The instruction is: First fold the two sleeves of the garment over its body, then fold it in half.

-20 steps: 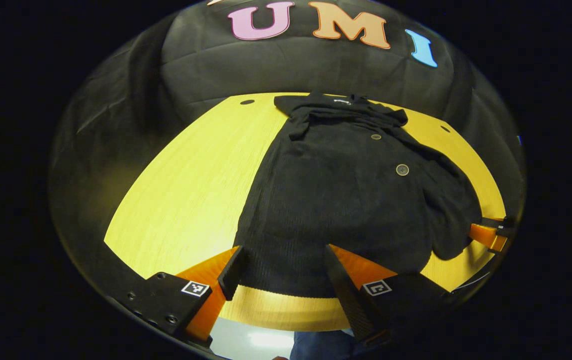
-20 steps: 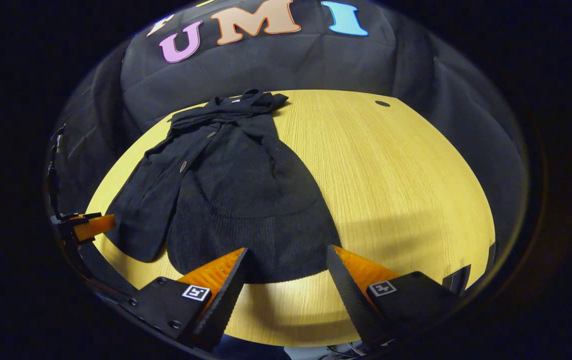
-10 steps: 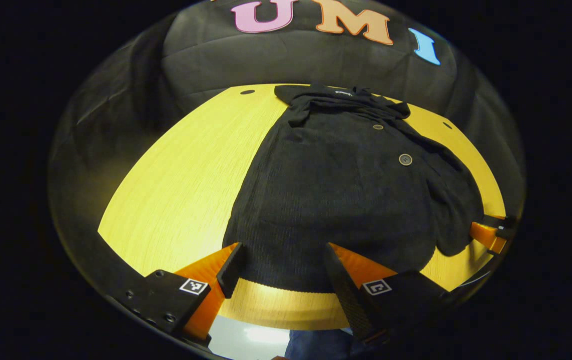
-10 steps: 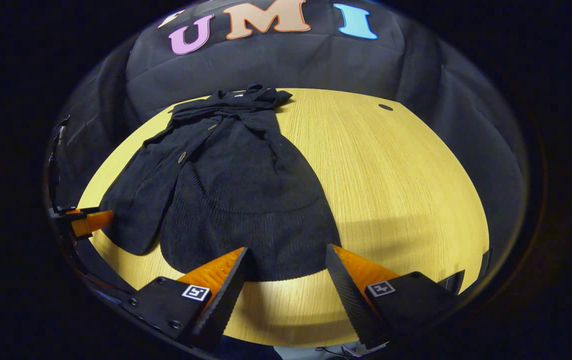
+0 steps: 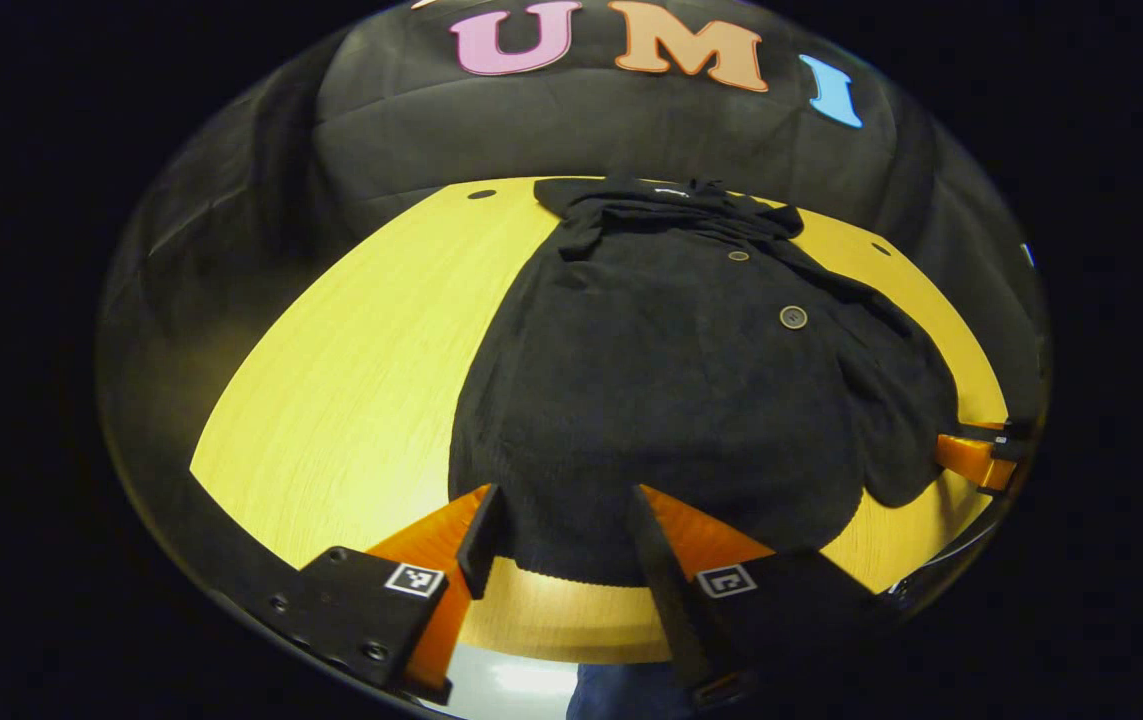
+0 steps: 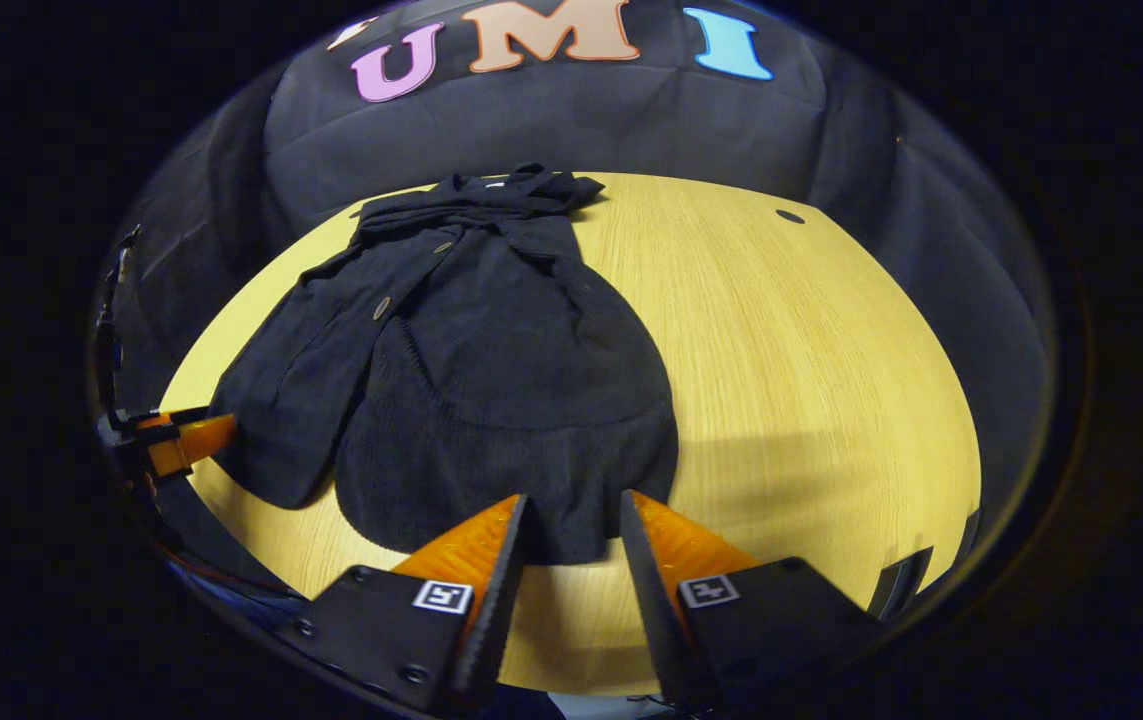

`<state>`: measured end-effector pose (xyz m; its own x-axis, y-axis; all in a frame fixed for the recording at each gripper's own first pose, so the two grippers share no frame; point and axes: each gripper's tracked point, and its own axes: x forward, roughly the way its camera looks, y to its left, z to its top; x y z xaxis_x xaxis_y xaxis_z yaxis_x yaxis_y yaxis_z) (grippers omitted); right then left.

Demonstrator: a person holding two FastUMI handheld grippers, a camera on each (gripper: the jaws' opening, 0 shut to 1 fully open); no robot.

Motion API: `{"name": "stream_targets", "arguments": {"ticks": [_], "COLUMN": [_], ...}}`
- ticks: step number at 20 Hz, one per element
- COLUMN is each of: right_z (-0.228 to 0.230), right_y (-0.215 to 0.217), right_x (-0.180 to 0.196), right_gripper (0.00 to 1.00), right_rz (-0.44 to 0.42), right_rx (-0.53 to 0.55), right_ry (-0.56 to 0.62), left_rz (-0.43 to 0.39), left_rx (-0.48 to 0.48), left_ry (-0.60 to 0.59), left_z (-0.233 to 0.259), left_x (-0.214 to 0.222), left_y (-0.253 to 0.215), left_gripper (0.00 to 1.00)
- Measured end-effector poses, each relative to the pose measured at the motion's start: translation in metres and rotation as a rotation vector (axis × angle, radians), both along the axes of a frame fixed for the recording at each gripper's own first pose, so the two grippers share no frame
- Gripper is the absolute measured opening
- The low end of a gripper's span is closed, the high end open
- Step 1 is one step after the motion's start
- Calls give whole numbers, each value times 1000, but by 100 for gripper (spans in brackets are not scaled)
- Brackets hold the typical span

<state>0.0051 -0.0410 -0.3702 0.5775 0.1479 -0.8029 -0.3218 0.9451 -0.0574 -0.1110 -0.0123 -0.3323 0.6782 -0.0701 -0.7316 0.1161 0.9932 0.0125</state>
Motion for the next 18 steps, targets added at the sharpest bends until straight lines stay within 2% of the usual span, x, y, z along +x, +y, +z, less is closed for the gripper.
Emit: {"name": "stream_targets", "arguments": {"ticks": [1, 2, 3, 5, 6, 7, 8, 9, 10, 11, 12, 13, 14, 15, 16, 18], "right_z": [0, -1, -1, -2, -2, -3, -1, -2, -3, -3, -1, -3, -2, -2, -1, 0], "right_y": [3, 7, 8, 9, 9, 11, 12, 13, 13, 13, 15, 15, 14, 14, 15, 17], "right_x": [-1, -2, -2, -2, -2, 0, -6, -4, -2, -2, -4, -2, -3, -3, -3, -3], "right_gripper": [48, 39, 28, 23, 23, 19, 23, 9, 9, 9, 9, 0, 3, 0, 3, 2], "right_rz": [-1, 0, 1, 2, 4, 12, 2, -2, 4, 7, 8, 10, 16, 23, 29, 38], "right_rx": [3, 10, 16, 20, 21, 30, 41, 50, 44, 38, 33, 22, 9, -2, -8, -19], "right_ry": [0, 3, 5, 10, 16, 22, 41, 37, 39, 38, 36, 27, 21, 15, 12, 9], "left_rz": [-15, -19, -22, -29, -27, -31, -20, -16, -10, -6, -2, 1, -1, -13, -30, -56], "left_rx": [-6, -14, -19, -28, -34, -41, -59, -72, -86, -98, -109, -119, -128, -131, -127, -113], "left_ry": [4, 8, 14, 25, 32, 31, 33, 34, 40, 46, 50, 52, 54, 56, 62, 71], "left_z": [0, -1, -1, -1, -2, -2, -2, 0, -1, -1, -1, -1, -1, 0, -1, -1], "left_x": [1, 1, 1, 2, 3, 4, 4, 5, 5, 5, 6, 5, 5, 6, 5, 5], "left_y": [-2, -3, -4, -6, -7, -8, -9, -10, -12, -12, -11, -11, -12, -13, -12, -12], "left_gripper": [66, 64, 57, 52, 47, 40, 37, 16, 14, 4, 3, 0, 0, 0, 0, 0]}}
